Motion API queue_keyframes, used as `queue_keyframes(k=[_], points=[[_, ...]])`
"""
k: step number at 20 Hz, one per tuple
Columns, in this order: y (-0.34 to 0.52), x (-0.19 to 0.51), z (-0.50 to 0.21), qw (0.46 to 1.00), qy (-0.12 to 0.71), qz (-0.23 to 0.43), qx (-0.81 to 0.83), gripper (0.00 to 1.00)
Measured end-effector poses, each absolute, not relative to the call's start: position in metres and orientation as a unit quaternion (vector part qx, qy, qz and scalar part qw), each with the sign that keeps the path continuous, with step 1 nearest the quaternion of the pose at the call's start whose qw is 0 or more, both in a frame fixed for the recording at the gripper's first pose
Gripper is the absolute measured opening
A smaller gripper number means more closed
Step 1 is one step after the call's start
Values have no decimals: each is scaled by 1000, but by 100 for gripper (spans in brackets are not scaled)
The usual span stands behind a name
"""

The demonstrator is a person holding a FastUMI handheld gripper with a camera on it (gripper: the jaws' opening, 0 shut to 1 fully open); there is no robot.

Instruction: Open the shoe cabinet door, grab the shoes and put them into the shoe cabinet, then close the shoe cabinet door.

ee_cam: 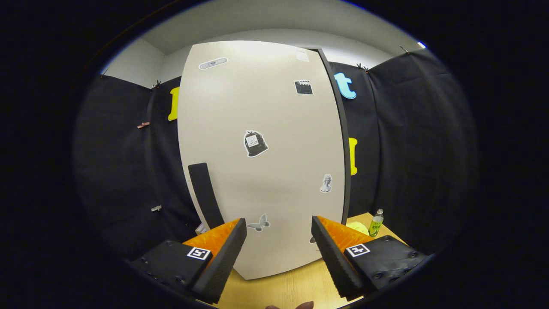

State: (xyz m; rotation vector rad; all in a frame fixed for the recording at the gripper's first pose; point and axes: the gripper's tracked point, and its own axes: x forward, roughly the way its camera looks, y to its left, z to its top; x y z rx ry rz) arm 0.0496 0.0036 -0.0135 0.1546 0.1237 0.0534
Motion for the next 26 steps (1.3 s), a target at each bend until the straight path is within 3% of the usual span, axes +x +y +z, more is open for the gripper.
queue_keyframes(k=[26], points=[[-1,45,-14,996,45,44,63,98]])
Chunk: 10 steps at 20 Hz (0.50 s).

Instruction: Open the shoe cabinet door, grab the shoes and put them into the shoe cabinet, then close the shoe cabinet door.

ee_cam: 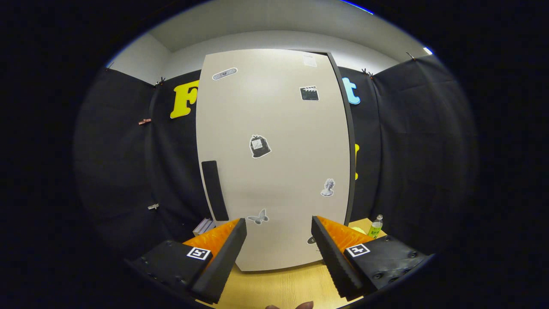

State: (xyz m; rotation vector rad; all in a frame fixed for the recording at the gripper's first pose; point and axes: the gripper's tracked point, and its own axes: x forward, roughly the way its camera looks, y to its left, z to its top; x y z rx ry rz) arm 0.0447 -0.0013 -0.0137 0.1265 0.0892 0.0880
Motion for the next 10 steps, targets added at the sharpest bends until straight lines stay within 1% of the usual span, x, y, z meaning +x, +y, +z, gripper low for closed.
queue_keyframes(k=[10], points=[[-2,44,-11,996,40,42,62,98]])
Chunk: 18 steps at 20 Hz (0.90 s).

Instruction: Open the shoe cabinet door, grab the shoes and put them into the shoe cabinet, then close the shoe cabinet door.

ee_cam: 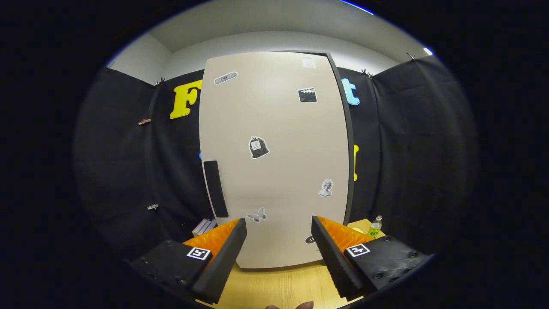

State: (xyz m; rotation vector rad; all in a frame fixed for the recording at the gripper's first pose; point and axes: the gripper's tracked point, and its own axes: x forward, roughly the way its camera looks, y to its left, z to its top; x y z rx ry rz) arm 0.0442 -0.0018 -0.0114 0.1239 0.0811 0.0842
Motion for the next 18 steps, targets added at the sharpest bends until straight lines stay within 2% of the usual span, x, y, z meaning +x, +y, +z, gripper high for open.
queue_keyframes(k=[18], points=[[-10,45,-13,996,44,41,64,98]])
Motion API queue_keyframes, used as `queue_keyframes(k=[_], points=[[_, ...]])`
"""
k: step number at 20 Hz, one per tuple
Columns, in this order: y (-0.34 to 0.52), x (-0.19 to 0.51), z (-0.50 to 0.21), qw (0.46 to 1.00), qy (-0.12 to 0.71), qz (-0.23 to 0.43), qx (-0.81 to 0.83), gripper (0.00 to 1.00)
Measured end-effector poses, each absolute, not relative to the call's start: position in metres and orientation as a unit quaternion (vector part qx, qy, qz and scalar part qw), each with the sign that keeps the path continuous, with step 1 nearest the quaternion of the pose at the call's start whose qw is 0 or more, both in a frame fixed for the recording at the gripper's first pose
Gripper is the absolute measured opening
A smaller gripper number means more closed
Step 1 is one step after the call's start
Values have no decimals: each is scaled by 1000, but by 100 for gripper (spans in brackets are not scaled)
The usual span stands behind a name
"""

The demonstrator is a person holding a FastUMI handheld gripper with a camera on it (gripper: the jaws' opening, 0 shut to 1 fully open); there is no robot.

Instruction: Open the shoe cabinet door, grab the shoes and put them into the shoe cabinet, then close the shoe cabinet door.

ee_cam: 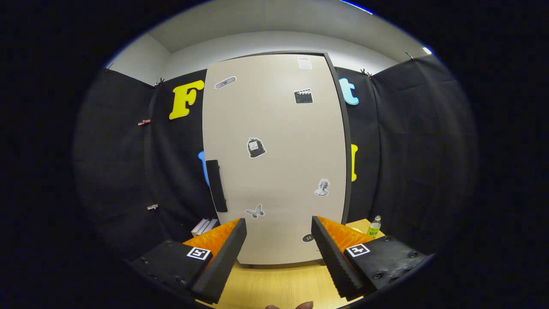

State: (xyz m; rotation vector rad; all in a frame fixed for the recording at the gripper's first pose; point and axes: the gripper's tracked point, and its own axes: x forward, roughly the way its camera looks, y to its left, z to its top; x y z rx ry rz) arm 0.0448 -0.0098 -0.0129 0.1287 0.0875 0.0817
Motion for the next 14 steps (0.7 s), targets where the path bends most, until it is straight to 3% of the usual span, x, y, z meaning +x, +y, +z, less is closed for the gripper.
queue_keyframes(k=[14], points=[[-11,47,-14,996,45,36,67,98]])
